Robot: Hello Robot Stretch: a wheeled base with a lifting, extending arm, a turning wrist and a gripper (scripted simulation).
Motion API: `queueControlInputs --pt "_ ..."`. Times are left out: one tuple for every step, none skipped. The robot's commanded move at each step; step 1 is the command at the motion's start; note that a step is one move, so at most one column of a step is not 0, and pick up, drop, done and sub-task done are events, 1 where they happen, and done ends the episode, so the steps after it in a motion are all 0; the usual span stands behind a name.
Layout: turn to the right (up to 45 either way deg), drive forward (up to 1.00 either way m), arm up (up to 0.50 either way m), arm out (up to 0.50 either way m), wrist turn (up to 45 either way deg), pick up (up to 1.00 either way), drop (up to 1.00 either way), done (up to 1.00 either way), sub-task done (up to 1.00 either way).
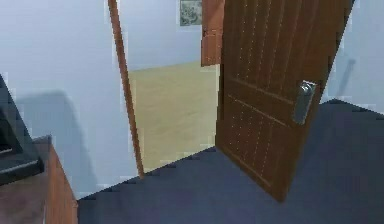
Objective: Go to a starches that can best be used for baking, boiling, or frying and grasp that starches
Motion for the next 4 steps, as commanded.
queueControlInputs --pt "0.0 0.90 0.00 0.00 0.0 0.00 0.00 0.00 0.00" --pt "-9.0 0.00 0.00 0.00 0.0 0.00 0.00 0.00 0.00" --pt "0.0 0.80 0.00 0.00 0.0 0.00 0.00 0.00 0.00" --pt "-18.0 0.00 0.00 0.00 0.0 0.00 0.00 0.00 0.00"
